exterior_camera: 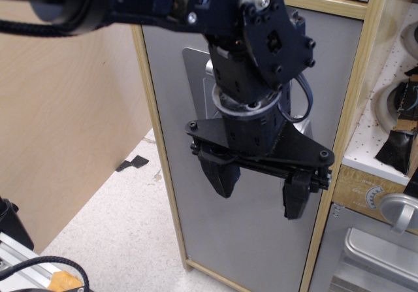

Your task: Open fridge

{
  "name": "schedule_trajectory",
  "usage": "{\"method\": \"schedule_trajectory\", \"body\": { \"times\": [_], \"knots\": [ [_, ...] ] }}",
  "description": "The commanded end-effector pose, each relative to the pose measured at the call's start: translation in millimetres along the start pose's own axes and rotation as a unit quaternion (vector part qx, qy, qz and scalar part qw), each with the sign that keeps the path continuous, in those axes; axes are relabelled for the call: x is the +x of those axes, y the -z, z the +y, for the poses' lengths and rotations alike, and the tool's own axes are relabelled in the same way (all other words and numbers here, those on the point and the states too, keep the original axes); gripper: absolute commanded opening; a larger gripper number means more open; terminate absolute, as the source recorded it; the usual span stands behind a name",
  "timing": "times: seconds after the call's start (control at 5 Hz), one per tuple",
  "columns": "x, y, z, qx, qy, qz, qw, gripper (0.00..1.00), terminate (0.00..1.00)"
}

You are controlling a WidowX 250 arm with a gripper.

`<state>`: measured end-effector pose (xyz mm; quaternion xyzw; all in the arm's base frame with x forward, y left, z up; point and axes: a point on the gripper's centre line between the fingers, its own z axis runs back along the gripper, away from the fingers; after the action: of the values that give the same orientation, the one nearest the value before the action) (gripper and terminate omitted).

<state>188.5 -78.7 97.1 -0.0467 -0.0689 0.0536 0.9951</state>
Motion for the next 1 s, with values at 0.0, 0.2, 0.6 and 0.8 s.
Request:
{"method": "schedule_trajectory", "body": {
  "times": [0.0,0.2,0.6,0.8],
  "knots": [
    [0,0,0,0.000,0.000,0.000,1.0000,1.00,0.00],
    [23,14,-7,-0.004,0.020,-0.011,0.9997,1.00,0.00],
    [63,40,-5,0.001,0.031,-0.038,0.9988,1.00,0.00],
    [81,45,8,0.010,0.039,-0.050,0.9980,1.00,0.00]
  ]
}}
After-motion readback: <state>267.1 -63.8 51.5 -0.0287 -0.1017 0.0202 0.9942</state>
